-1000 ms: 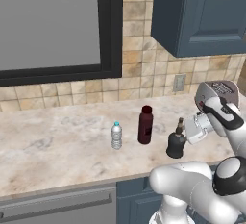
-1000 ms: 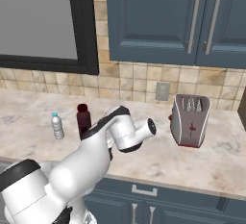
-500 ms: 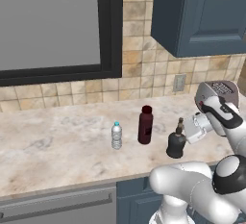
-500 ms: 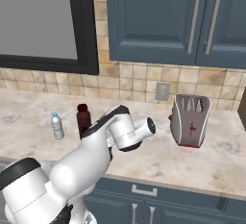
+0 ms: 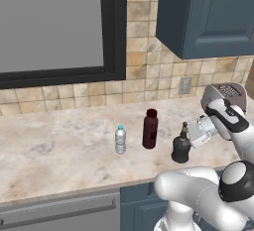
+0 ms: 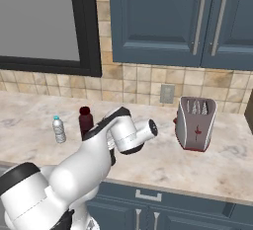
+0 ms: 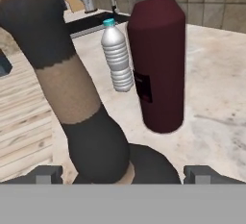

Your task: Place the drinks on the dining counter in a tight cluster.

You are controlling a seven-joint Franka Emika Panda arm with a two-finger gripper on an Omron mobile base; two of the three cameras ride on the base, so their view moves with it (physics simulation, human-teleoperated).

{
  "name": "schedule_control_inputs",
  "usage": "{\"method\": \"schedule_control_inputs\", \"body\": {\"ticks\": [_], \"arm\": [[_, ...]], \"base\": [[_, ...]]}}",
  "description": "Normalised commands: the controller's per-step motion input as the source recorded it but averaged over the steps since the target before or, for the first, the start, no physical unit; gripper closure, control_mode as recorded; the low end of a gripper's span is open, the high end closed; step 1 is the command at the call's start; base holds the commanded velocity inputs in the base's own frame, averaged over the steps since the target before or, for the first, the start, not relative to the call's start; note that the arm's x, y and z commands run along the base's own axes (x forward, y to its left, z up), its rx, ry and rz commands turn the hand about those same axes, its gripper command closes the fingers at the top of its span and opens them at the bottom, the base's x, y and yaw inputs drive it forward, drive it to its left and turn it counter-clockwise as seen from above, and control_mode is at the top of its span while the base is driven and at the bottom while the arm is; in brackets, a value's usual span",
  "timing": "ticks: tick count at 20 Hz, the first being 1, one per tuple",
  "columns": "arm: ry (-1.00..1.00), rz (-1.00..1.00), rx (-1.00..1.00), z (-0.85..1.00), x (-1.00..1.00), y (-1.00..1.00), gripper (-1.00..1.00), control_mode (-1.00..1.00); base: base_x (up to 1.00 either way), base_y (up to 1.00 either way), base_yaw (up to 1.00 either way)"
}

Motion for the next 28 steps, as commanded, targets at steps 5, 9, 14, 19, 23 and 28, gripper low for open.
{"method": "schedule_control_inputs", "body": {"ticks": [5, 9, 14, 19, 23, 28], "arm": [[0.00, 0.00, 0.00, 0.00, 0.00, 0.00, -1.00, -1.00], [0.00, 0.00, 0.00, 0.00, 0.00, 0.00, -1.00, -1.00], [0.00, 0.00, 0.00, 0.00, 0.00, 0.00, 1.00, -1.00], [0.00, 0.00, 0.00, 0.00, 0.00, 0.00, 1.00, -1.00], [0.00, 0.00, 0.00, 0.00, 0.00, 0.00, 1.00, -1.00], [0.00, -0.02, 0.01, 0.40, 0.00, -0.06, 1.00, -1.00]], "base": [[0.00, 0.00, 0.00], [0.00, 0.00, 0.00], [0.00, 0.00, 0.00], [0.00, 0.00, 0.00], [0.00, 0.00, 0.00], [0.00, 0.00, 0.00]]}}
